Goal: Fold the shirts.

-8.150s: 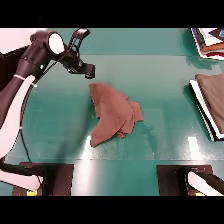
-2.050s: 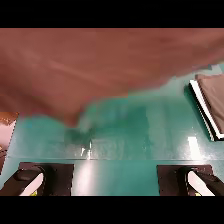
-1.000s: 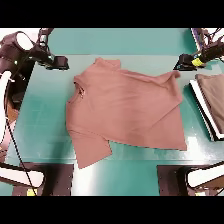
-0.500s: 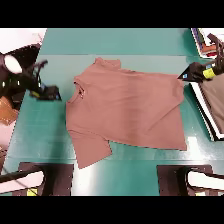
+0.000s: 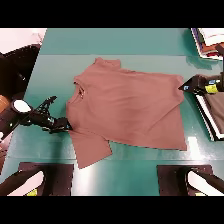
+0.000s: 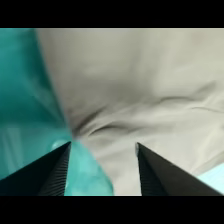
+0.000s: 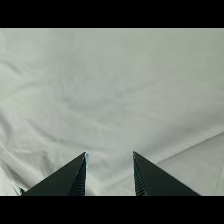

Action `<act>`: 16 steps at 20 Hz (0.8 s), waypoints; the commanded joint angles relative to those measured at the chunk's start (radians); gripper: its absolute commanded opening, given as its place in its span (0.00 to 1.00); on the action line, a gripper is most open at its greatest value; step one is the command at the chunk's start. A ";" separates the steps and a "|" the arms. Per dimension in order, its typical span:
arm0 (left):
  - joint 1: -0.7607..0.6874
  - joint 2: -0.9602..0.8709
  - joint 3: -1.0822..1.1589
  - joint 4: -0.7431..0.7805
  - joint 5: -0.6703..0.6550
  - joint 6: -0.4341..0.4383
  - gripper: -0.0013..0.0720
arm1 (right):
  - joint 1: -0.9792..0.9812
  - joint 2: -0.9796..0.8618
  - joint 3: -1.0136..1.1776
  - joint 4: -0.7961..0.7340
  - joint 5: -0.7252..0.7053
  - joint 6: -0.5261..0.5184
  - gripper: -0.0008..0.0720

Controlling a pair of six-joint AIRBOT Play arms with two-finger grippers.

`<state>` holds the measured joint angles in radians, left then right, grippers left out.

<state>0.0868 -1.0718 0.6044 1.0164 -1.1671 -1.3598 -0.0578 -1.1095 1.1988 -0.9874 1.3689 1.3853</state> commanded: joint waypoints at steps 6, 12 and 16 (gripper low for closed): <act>0.000 0.000 -0.088 -0.082 0.139 0.032 0.67 | 0.000 0.050 -0.035 0.001 -0.002 0.001 0.46; 0.000 0.067 -0.010 -0.060 0.055 0.033 0.05 | -0.092 0.052 -0.092 -0.019 0.132 0.000 0.46; 0.000 0.181 0.005 -0.052 0.045 0.033 0.05 | -0.272 0.112 -0.347 -0.303 0.160 0.001 0.59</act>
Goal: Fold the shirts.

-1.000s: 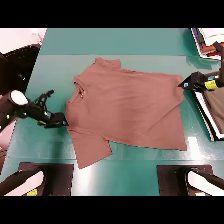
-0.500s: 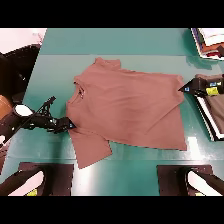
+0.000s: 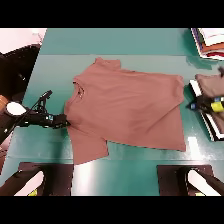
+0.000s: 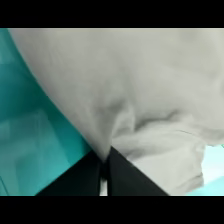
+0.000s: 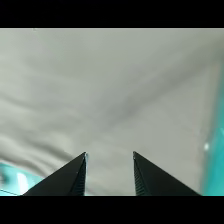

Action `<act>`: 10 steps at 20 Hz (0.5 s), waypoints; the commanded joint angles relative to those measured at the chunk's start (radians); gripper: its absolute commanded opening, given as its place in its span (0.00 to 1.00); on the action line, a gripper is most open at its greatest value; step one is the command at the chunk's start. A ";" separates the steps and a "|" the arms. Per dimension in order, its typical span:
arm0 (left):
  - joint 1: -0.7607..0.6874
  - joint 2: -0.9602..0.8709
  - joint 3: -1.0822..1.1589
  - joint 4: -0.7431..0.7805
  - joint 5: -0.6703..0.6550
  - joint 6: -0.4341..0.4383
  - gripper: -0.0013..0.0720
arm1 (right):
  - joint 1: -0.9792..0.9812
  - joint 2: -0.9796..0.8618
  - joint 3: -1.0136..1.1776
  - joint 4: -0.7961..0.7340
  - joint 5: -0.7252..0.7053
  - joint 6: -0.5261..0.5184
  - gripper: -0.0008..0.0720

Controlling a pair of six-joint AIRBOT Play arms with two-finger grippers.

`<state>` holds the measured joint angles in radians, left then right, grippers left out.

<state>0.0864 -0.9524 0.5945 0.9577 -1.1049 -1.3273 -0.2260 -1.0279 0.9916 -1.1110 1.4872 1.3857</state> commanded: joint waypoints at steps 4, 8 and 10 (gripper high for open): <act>0.000 0.068 0.014 0.006 -0.013 0.000 0.05 | -0.261 0.033 -0.360 -0.223 0.039 0.000 0.80; 0.000 0.068 0.014 0.006 -0.003 0.000 0.05 | -0.237 -0.029 -0.466 -0.206 0.016 0.000 0.80; 0.000 0.068 0.014 0.006 -0.003 0.000 0.05 | -0.185 -0.061 -0.483 -0.144 -0.029 0.000 0.79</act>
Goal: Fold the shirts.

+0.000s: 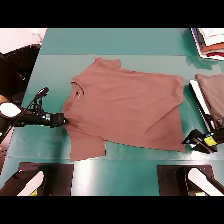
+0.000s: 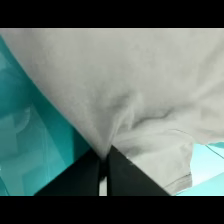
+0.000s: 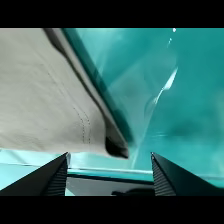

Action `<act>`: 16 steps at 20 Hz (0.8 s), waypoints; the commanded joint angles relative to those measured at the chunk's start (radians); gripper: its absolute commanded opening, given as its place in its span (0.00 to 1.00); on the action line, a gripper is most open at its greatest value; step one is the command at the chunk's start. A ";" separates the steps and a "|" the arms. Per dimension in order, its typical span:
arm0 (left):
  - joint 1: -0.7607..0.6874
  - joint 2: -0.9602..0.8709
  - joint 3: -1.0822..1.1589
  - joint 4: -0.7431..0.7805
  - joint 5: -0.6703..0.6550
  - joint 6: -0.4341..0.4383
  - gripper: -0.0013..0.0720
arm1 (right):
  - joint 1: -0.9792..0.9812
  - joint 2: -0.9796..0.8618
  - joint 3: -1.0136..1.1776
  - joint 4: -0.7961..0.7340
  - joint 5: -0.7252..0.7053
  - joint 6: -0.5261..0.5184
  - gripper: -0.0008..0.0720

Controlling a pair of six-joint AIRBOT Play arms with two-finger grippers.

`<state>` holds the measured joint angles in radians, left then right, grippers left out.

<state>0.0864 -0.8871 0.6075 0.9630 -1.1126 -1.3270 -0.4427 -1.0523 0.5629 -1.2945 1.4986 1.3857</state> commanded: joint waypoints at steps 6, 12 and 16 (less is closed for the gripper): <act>0.000 0.004 0.002 0.001 -0.005 0.000 0.05 | 0.202 -0.079 -0.001 0.071 -0.082 0.002 0.33; 0.000 0.068 0.166 0.002 -0.076 -0.028 0.05 | 0.327 0.085 0.186 0.071 -0.064 0.002 0.03; 0.000 0.132 0.567 0.005 -0.076 -0.037 0.05 | 0.335 0.211 0.568 0.071 -0.083 0.012 0.03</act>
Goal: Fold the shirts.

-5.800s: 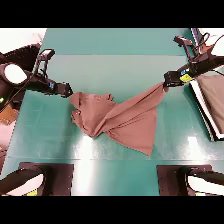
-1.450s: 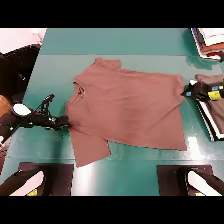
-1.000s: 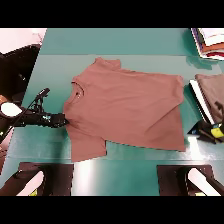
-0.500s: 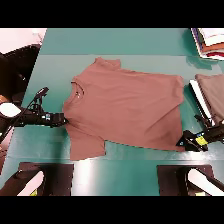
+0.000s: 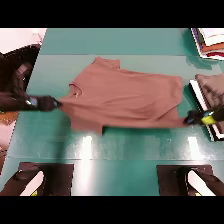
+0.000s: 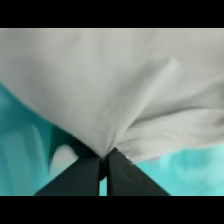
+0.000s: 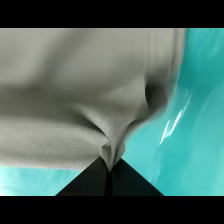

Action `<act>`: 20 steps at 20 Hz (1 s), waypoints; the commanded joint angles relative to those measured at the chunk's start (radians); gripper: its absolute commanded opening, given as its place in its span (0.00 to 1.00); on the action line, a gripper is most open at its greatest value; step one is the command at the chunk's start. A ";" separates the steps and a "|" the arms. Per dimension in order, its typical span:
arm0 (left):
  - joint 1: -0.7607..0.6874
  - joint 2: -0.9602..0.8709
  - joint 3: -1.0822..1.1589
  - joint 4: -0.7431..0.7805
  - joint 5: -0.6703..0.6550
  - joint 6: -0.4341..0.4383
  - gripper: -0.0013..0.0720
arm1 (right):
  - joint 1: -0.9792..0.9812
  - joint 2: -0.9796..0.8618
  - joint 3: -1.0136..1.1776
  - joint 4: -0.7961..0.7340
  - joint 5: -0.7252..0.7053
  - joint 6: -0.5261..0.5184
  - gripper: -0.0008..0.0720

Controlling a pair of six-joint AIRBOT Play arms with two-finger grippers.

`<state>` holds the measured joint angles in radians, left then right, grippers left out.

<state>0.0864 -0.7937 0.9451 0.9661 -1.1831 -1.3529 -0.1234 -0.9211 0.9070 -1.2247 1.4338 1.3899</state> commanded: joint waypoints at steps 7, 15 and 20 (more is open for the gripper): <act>0.000 0.040 1.003 0.032 0.066 -0.015 0.05 | 0.008 0.127 0.952 -0.009 -0.124 0.008 0.03; 0.000 0.023 1.188 0.162 0.036 -0.143 0.05 | -0.119 0.021 1.219 0.002 0.070 0.032 0.03; 0.000 -0.090 0.770 0.138 -0.055 -0.142 0.05 | -0.118 -0.078 0.975 0.004 0.154 0.058 0.03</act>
<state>0.0856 -0.8238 1.8992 1.0973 -1.1877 -1.4837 -0.2352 -0.9367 1.9709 -1.2175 1.5158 1.4300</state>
